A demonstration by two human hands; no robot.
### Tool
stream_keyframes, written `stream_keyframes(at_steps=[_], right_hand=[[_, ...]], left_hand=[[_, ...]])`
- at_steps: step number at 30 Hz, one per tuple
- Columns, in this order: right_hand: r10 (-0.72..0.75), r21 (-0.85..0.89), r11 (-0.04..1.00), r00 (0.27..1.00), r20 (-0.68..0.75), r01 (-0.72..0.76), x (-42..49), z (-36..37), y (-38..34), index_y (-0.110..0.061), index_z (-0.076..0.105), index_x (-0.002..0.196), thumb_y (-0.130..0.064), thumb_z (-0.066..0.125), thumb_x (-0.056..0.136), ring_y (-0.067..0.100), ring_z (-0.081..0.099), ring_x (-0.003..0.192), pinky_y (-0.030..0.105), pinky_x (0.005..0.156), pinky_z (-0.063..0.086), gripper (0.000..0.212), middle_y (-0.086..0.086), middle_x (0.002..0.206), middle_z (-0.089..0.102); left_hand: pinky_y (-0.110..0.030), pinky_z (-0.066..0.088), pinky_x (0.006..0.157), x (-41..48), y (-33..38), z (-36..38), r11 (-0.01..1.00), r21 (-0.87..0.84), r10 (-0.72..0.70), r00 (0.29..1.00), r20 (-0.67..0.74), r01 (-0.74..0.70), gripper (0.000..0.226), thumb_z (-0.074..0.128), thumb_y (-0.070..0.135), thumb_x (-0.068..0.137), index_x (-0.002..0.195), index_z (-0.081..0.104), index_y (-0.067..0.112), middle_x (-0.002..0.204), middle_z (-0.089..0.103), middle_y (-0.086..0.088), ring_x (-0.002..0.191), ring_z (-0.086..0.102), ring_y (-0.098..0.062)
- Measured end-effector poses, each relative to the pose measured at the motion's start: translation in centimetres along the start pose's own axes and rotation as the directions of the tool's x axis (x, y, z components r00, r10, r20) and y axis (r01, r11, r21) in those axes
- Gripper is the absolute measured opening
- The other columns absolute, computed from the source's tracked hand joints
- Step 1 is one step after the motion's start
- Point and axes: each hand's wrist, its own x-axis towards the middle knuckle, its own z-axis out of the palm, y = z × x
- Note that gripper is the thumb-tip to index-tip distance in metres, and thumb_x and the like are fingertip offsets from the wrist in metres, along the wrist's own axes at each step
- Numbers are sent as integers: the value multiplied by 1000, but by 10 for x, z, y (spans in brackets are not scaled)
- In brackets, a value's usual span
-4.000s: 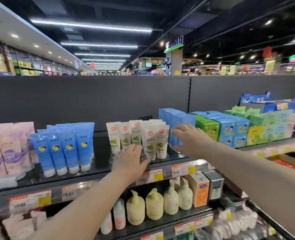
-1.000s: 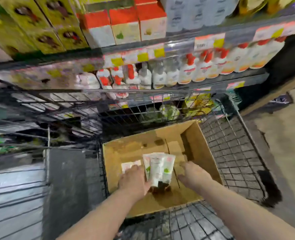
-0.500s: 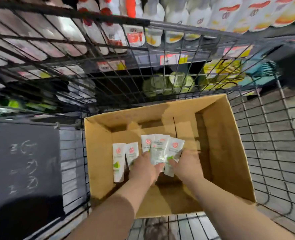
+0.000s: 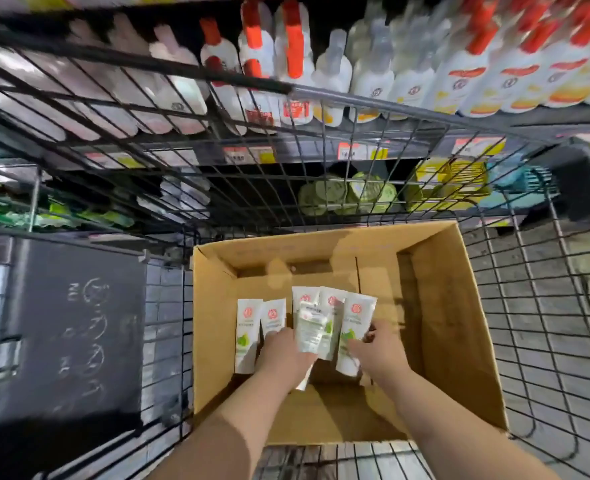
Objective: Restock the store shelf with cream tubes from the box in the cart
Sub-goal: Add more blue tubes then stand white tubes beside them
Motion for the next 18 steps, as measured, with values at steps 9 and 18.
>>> stream_keyframes(at_steps=[9,18], right_hand=[[-360,-83,926,929,85,367,-105,-45,-76,-28,42,115,-21,63,88,17,62,96,40,80,54,34,-6,110,61],[-726,-68,671,673,139,738,-233,-46,-201,-40,52,102,-65,79,50,0,66,89,20,79,51,64,2,107,68]], left_hand=[[-10,35,51,-117,-13,-97,910,-384,68,970,-233,-156,29,62,18,89,110,41,18,106,54,3,84,51,-10],[-19,41,81,-278,-30,-219,856,-448,-25,845,-535,-258,33,56,39,86,112,36,33,122,56,2,110,55,-14]])
